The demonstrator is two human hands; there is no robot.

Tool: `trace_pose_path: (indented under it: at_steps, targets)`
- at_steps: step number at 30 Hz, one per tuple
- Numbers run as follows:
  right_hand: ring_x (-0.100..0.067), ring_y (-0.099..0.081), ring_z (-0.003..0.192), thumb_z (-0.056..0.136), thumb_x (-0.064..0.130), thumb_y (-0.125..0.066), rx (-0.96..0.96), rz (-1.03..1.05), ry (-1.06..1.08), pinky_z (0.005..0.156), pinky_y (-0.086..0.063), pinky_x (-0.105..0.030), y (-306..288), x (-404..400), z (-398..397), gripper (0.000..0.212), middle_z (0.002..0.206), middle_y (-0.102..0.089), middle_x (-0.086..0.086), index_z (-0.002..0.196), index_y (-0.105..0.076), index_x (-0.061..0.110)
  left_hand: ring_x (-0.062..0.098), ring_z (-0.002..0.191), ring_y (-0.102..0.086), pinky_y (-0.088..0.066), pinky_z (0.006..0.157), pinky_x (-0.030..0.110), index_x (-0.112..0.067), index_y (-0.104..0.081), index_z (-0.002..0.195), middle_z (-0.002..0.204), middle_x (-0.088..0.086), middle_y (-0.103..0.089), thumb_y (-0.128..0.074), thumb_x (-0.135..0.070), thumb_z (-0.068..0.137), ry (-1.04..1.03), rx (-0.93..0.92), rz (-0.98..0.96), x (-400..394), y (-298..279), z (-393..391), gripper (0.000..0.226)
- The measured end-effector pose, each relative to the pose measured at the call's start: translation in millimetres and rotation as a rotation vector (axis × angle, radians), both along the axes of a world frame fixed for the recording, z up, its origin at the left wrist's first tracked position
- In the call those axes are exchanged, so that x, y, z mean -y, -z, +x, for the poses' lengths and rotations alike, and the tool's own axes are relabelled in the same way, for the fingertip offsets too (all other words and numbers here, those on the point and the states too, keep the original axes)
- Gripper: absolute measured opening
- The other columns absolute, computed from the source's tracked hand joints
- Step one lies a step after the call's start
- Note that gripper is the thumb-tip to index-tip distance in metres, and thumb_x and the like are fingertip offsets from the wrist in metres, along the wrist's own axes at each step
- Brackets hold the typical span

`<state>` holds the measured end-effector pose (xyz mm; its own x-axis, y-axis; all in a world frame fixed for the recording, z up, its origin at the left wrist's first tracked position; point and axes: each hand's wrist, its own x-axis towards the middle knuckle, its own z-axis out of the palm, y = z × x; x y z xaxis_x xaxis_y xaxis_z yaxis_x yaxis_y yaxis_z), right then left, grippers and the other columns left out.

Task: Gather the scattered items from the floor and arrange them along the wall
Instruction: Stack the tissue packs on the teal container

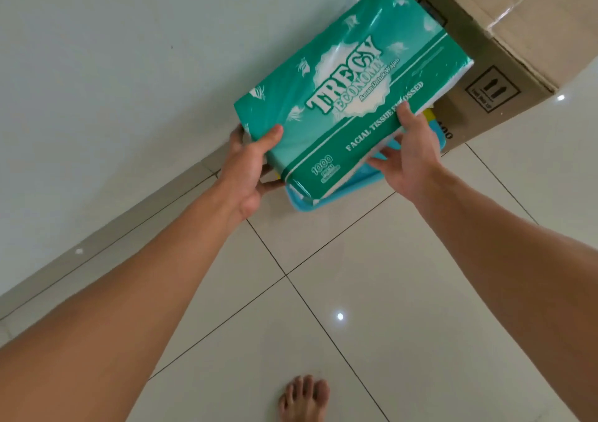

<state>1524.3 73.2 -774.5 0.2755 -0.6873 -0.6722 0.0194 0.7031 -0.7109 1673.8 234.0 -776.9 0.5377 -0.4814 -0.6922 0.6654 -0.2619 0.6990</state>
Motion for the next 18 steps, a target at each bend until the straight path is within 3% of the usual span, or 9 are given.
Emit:
trace_pose_path:
  at_steps: [5,8,12,15,18]
  targets:
    - [-0.036,-0.067,0.11,0.091,0.027,-0.067,0.044,0.104,0.056,0.09,-0.056,-0.058,6.7,-6.7,-9.7,0.051,0.14,-0.052,-0.009,0.137,-0.045,0.02,0.02,0.098,-0.07,-0.056,0.083,0.047,-0.038,-0.056,0.12,0.105,-0.009,-0.073,-0.067,-0.019,0.09,0.138,0.102,0.019,6.3,-9.2,32.1,0.037]
    - [-0.038,-0.06,0.115,0.088,0.034,-0.072,0.065,0.177,0.124,0.09,-0.054,-0.062,11.5,-16.1,-24.3,0.062,0.144,-0.047,-0.009,0.139,-0.04,0.019,0.024,0.104,-0.069,-0.056,0.081,0.043,-0.035,-0.058,0.123,0.109,-0.007,-0.072,-0.065,-0.021,0.092,0.328,0.162,0.045,17.3,-17.5,51.2,0.036]
    - [-0.033,-0.06,0.12,0.097,0.01,-0.063,-0.04,0.225,0.23,0.09,-0.052,-0.067,24.3,-35.0,-34.3,0.053,0.138,-0.049,-0.006,0.139,-0.032,0.019,0.014,0.102,-0.069,-0.059,0.081,0.035,-0.031,-0.049,0.141,0.124,-0.007,-0.068,-0.066,-0.017,0.092,0.376,0.315,0.072,55.9,-17.7,59.7,0.054]
    - [-0.026,-0.058,0.122,0.099,0.001,-0.053,-0.157,0.207,0.074,0.09,-0.054,-0.063,28.2,-49.2,-35.5,0.075,0.133,-0.051,-0.002,0.154,-0.012,0.029,0.008,0.103,-0.062,-0.054,0.069,0.015,-0.02,-0.035,0.152,0.143,0.001,-0.054,-0.064,-0.002,0.091,0.237,0.564,0.137,91.7,-5.8,51.4,0.07]
    - [-0.024,-0.058,0.122,0.1,0.001,-0.049,-0.199,0.207,-0.034,0.09,-0.056,-0.059,33.7,-56.1,-35.9,0.08,0.135,-0.05,-0.004,0.158,-0.004,0.033,0.013,0.11,-0.057,-0.053,0.092,0.026,-0.015,-0.041,0.147,0.142,0.004,-0.053,-0.066,-0.003,0.088,0.356,0.697,0.262,101.1,11.6,40.3,0.065]
